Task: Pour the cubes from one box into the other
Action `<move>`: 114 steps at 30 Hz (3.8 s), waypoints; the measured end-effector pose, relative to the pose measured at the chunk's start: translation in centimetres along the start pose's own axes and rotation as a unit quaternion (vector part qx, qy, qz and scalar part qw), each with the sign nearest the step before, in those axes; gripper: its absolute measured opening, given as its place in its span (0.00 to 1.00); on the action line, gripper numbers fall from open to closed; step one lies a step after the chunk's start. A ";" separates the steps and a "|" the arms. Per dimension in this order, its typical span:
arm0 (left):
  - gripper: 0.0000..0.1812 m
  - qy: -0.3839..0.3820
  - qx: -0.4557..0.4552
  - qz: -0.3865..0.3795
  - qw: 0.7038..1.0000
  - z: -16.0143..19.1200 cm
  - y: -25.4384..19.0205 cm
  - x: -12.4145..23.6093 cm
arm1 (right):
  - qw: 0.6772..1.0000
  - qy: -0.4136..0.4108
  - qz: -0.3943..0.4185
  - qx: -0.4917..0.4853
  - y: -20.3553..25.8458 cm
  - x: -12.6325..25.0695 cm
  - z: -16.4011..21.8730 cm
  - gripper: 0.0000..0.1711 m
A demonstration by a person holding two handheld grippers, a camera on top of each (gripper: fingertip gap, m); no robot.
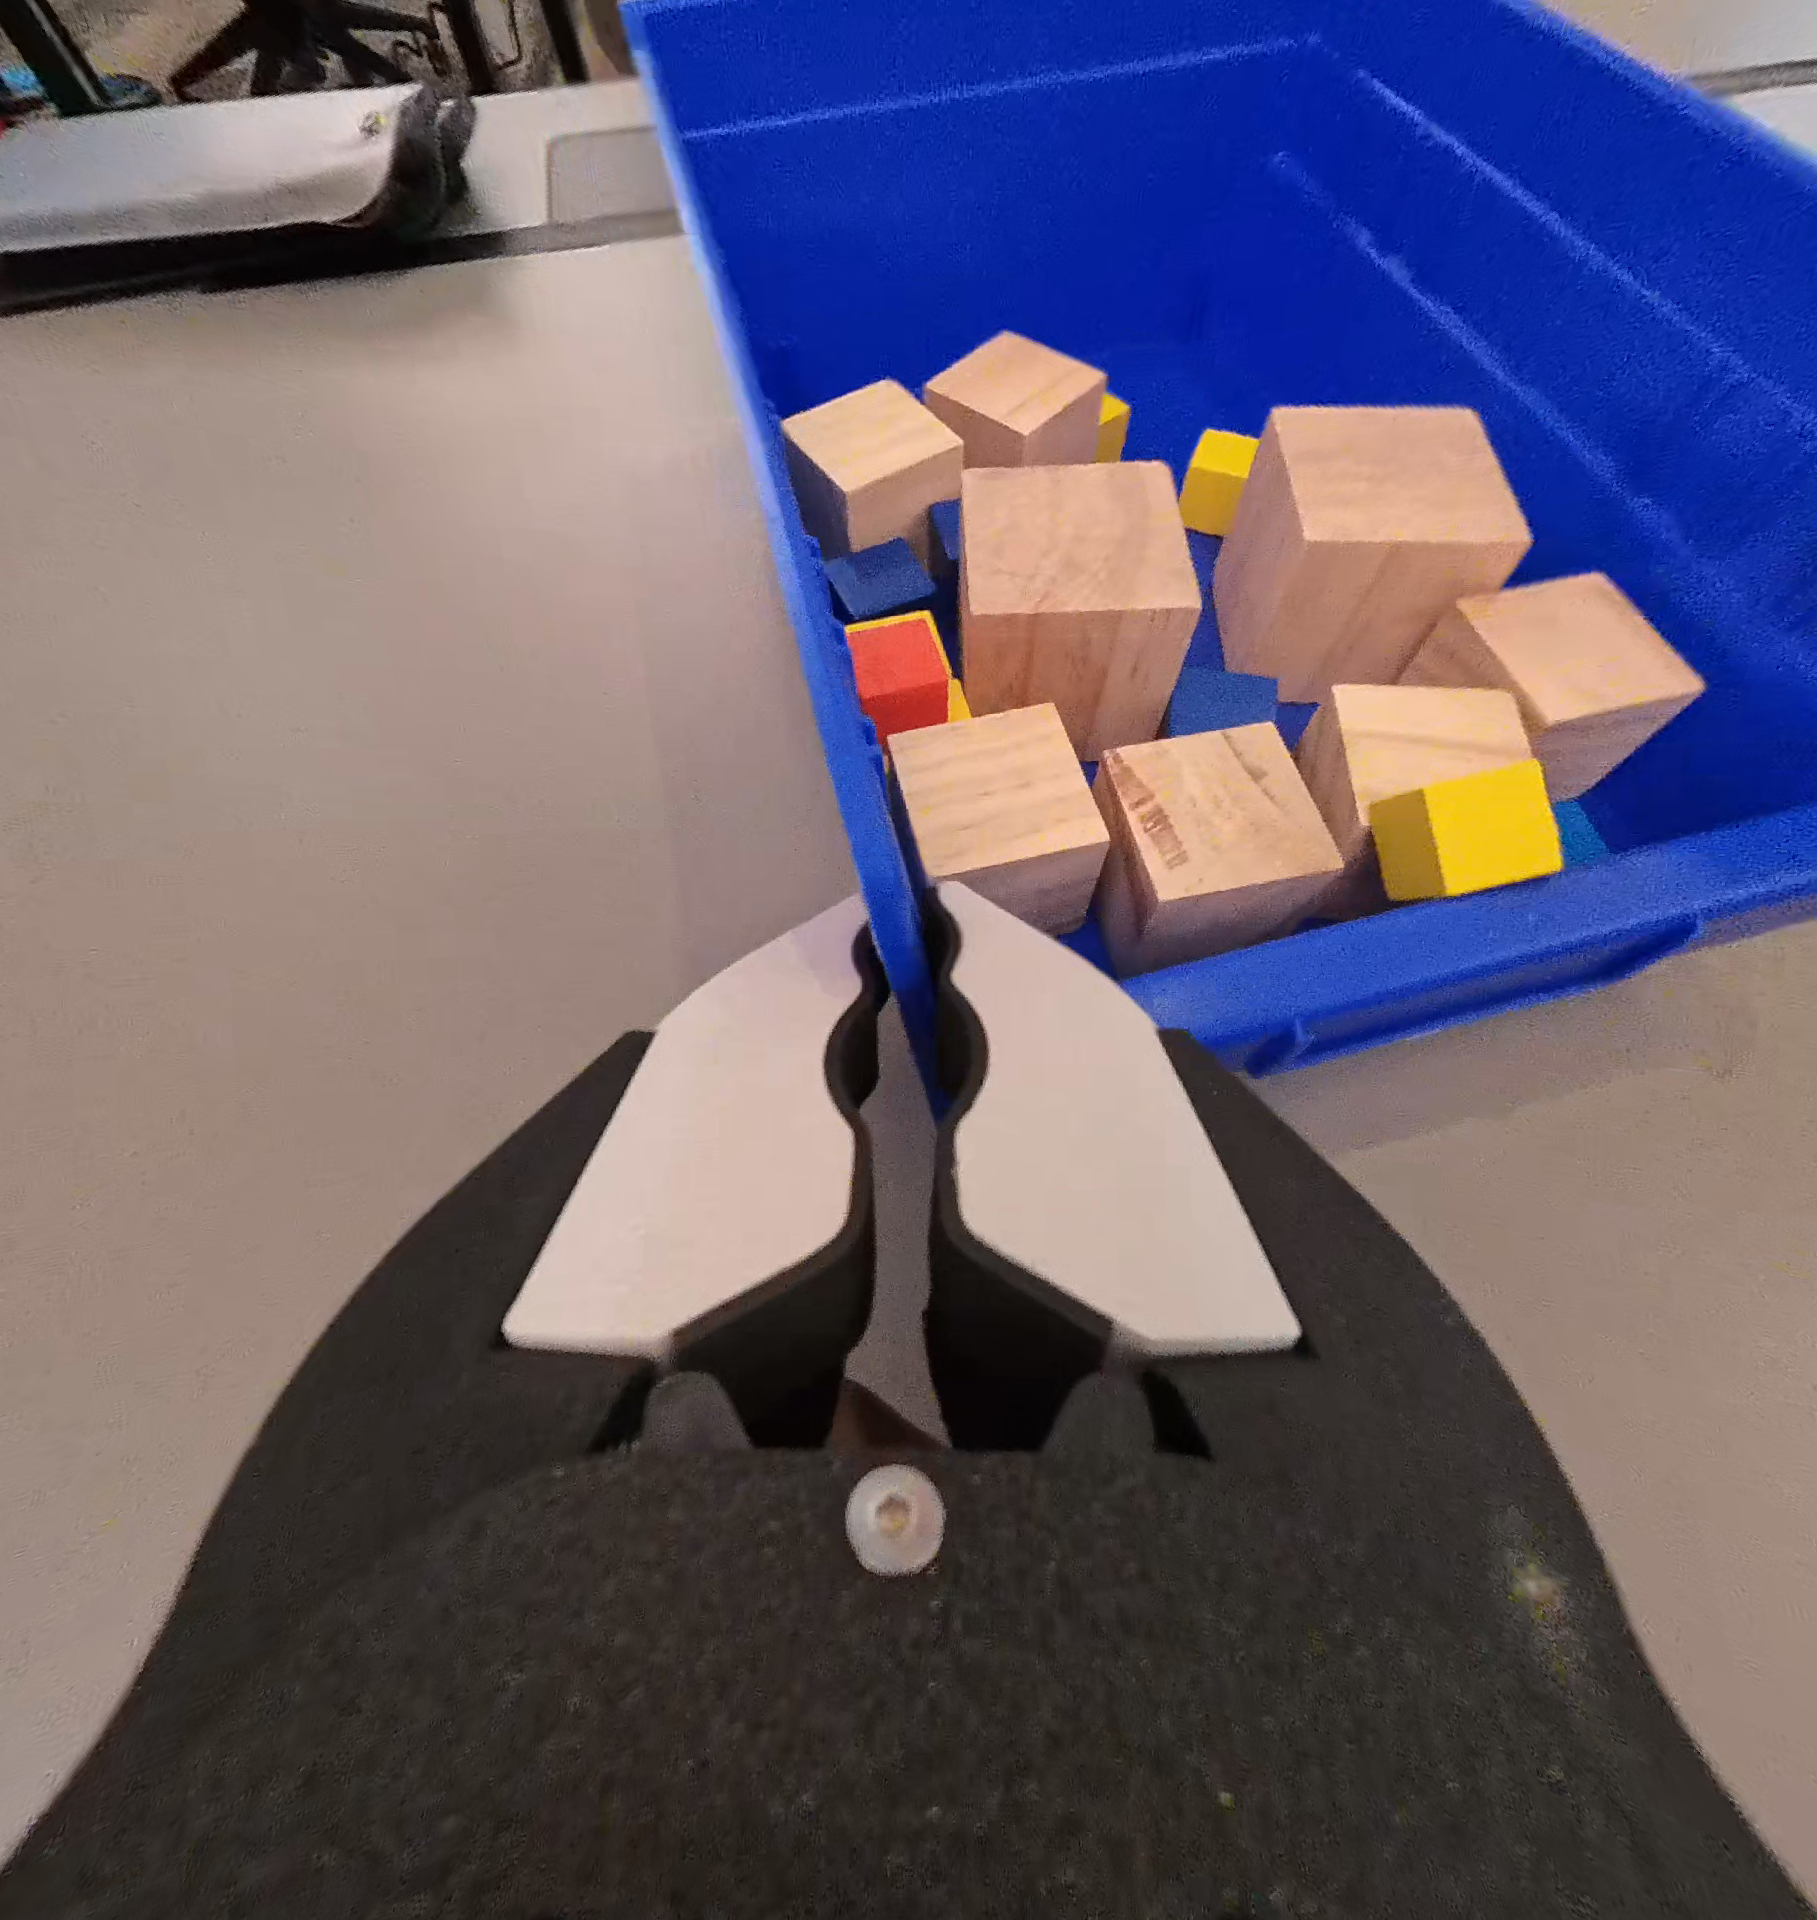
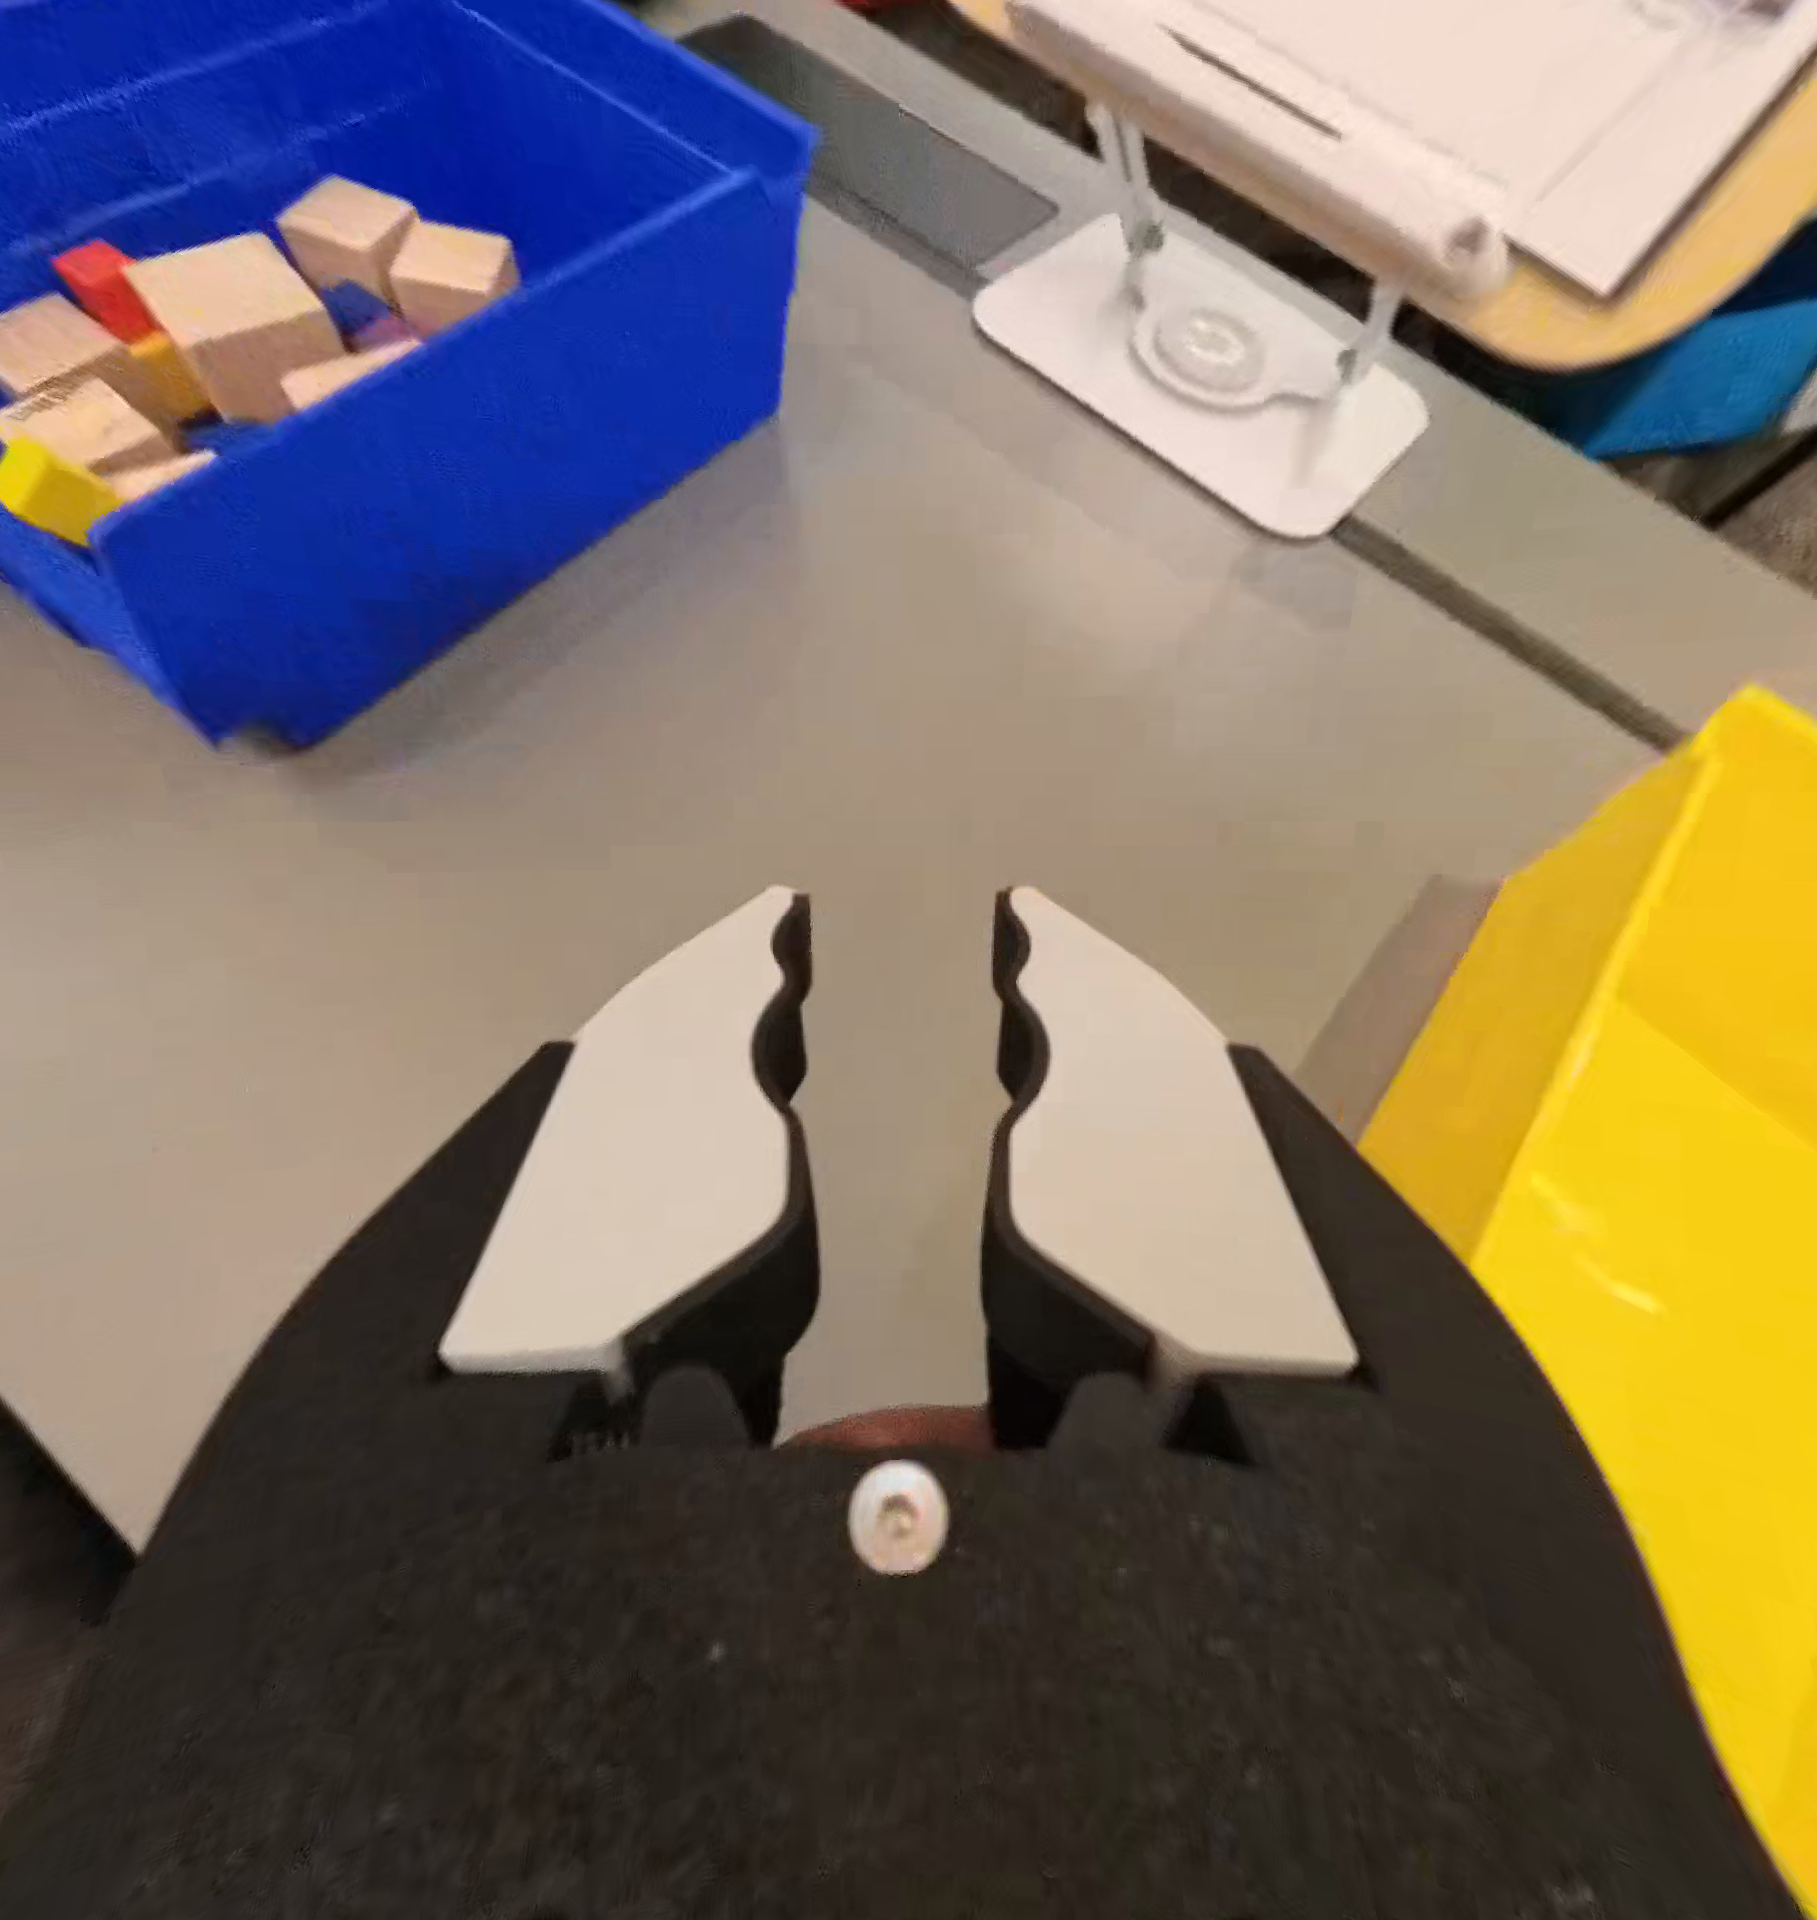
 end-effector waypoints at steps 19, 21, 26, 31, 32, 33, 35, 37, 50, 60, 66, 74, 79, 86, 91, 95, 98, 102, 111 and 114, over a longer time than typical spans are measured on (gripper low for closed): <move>0.01 0.021 -0.030 0.112 0.993 -2.4 -11.7 -3.1 | 0.883 0.332 -0.196 0.268 -0.6 -15.3 -2.9 0.02; 0.02 0.017 -0.059 0.117 0.991 -4.2 -13.2 -3.2 | 0.899 0.312 -0.193 0.239 -2.7 -13.8 -3.5 0.02; 0.02 -0.005 -0.109 0.151 0.983 -11.2 -18.9 -6.6 | 0.923 0.300 -0.110 0.213 -12.2 -8.5 -5.6 0.02; 0.02 -0.053 -0.152 0.180 0.970 -20.8 -25.3 -11.9 | 0.950 0.268 -0.020 0.157 -24.1 -2.5 -8.2 0.02; 0.02 -0.064 -0.164 0.183 0.967 -22.7 -26.7 -12.9 | 0.954 0.260 -0.004 0.150 -26.5 -1.4 -8.5 0.02; 0.02 -0.074 -0.178 0.186 0.963 -24.4 -28.3 -13.9 | 0.958 0.250 0.015 0.141 -28.9 -0.5 -8.8 0.02; 0.02 -0.093 -0.206 0.188 0.956 -27.3 -31.3 -16.4 | 0.965 0.228 0.052 0.115 -33.5 1.0 -8.9 0.02; 0.02 -0.110 -0.228 0.185 0.950 -29.2 -34.0 -19.1 | 0.970 0.201 0.089 0.103 -37.4 1.7 -8.3 0.02; 0.02 -0.207 -0.347 0.154 0.901 -29.0 -41.8 -29.0 | 0.977 0.015 0.213 0.005 -46.1 2.6 0.9 0.03; 0.02 -0.297 -0.383 0.131 0.865 -27.4 -42.0 -29.5 | 0.933 -0.104 0.343 -0.018 -42.7 5.9 4.9 0.04; 0.03 -0.283 -0.397 0.139 0.862 -26.8 -42.3 -30.0 | 0.919 -0.110 0.375 -0.052 -41.6 6.2 7.0 0.04; 0.06 -0.261 -0.354 0.151 0.885 -26.9 -41.8 -30.3 | 0.906 -0.140 0.395 -0.056 -39.9 6.5 7.2 0.03; 0.03 -0.272 -0.382 0.146 0.871 -27.2 -42.2 -29.7 | 0.909 -0.137 0.388 -0.059 -39.4 6.5 6.8 0.03; 0.02 -0.242 -0.403 0.100 0.877 -27.5 -41.9 -29.4 | 0.895 -0.154 0.417 -0.035 -38.9 7.6 5.4 0.03; 0.02 -0.261 -0.402 0.071 0.875 -27.8 -41.9 -28.3 | 0.869 -0.201 0.453 -0.006 -37.7 9.0 5.0 0.03; 0.02 -0.271 -0.410 0.058 0.869 -27.4 -42.1 -28.3 | 0.853 -0.229 0.470 0.007 -37.0 9.8 5.4 0.02; 0.02 -0.275 -0.410 0.055 0.868 -27.2 -42.5 -28.3 | 0.848 -0.234 0.475 0.006 -37.0 10.0 5.8 0.02; 0.02 -0.270 -0.409 0.058 0.870 -27.2 -42.9 -28.8 | 0.847 -0.230 0.479 -0.002 -37.3 10.0 6.3 0.03; 0.02 -0.299 -0.408 0.044 0.861 -27.3 -43.7 -28.5 | 0.822 -0.263 0.505 0.004 -37.0 11.1 6.9 0.03; 0.02 -0.304 -0.409 0.045 0.860 -27.3 -44.2 -28.5 | 0.814 -0.269 0.515 0.005 -37.0 11.5 7.1 0.03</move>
Point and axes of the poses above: each gripper's, where its closed fingertips meet, x back along the fingers, z out of its underside, y = z × x across the jaws, the point moved 3 cm from there along x, back along the fingers, and after that the axes turned 12 degrees about z, right-handed, at the moved point
